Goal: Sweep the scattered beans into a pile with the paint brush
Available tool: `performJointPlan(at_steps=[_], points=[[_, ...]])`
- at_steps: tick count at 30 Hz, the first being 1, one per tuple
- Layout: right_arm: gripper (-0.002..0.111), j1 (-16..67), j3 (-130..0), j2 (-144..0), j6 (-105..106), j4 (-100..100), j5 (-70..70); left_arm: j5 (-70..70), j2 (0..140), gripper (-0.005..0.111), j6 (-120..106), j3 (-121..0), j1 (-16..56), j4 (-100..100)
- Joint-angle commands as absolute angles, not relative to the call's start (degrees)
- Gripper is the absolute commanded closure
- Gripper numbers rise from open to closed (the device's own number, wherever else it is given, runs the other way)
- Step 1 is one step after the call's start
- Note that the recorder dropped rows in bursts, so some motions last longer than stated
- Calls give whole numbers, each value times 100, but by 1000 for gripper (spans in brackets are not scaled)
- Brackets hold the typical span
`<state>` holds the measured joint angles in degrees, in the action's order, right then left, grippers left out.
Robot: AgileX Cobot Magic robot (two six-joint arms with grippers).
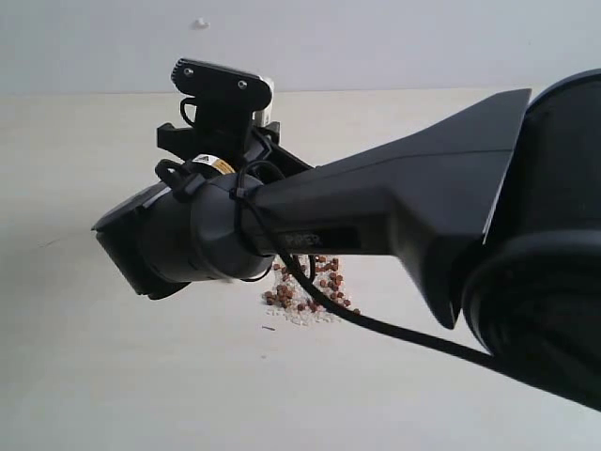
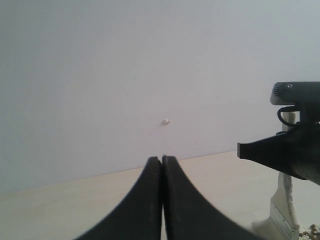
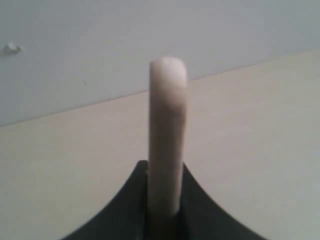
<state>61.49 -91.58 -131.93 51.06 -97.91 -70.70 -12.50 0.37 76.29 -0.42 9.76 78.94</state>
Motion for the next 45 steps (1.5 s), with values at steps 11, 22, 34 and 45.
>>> performJointPlan(at_steps=[11,22,34,45], points=[[108,6152,-9182,-13165,5239,-9923,-6996,-1234,0,107,7615,-52,968,7900],[108,6136,-9182,-13165,5513,-9874,-6996,-1234,0,107,7615,-52,968,7900],[108,6136,-9182,-13165,5838,-9995,-6996,-1234,0,107,7615,-52,968,7900],[108,6136,-9182,-13165,6164,-9995,-6996,-1234,0,107,7615,-52,968,7900]])
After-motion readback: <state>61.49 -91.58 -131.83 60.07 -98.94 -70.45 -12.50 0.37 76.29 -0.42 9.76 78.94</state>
